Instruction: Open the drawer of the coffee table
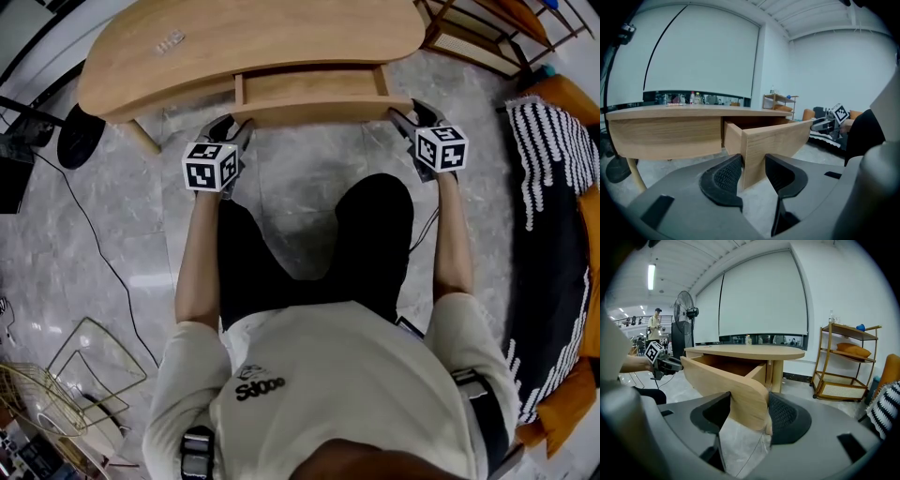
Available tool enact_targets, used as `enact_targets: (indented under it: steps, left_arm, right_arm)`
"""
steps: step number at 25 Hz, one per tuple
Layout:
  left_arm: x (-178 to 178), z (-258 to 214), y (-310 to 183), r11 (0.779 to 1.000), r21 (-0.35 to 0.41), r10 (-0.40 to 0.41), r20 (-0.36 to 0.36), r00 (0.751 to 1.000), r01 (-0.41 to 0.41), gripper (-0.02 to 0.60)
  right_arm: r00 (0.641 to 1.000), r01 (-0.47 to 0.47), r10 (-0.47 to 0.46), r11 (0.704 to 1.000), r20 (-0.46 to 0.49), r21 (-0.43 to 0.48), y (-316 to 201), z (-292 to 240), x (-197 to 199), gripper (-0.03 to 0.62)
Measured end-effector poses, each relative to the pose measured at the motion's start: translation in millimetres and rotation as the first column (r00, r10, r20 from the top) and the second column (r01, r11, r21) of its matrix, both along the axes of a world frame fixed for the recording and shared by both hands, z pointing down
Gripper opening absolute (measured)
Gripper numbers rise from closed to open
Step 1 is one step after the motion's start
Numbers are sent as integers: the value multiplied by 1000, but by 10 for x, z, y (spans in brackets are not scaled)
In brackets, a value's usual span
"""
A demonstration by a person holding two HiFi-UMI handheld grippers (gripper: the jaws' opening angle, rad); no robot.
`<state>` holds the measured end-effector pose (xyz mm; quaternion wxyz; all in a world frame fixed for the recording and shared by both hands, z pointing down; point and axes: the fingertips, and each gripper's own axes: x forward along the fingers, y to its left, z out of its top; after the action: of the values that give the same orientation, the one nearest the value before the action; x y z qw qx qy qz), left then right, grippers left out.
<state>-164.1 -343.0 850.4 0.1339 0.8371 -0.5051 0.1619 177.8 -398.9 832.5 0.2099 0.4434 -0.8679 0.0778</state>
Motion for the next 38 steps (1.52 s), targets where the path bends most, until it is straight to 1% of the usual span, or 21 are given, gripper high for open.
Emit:
enact_targets:
  steps: [12, 16, 20, 22, 28, 32, 38]
  left_arm:
    - [40, 15, 355, 1000, -13, 26, -16, 1000, -26, 167]
    - [67, 22, 525, 1000, -16, 16, -26, 1000, -17, 167]
    - [93, 30, 676, 1000, -24, 7, -47, 999, -8, 167]
    - [106, 53, 735, 999, -32, 7, -43, 999, -8, 167]
    - [131, 202, 761, 998, -67, 17, -20, 1000, -18, 167]
    - [146, 340, 772, 996, -93, 18, 2, 1000, -17, 169]
    - [158, 359, 761, 997, -71, 26, -11, 1000, -27, 170]
  right_arm:
    - [1000, -1, 1, 1000, -1, 9, 365, 8, 47, 252]
    - [1000, -6, 6, 1000, 10, 21, 533, 21, 78, 252]
    - [1000, 1, -1, 1000, 6, 7, 662, 22, 101, 252]
    - [1000, 2, -2, 1000, 5, 1, 722, 51, 117, 252]
    - [1000, 3, -4, 1000, -9, -17, 760, 200, 131, 252]
    - [999, 0, -2, 999, -37, -44, 777, 338, 134, 252]
    - [999, 6, -8, 999, -43, -42, 755, 362, 142, 252]
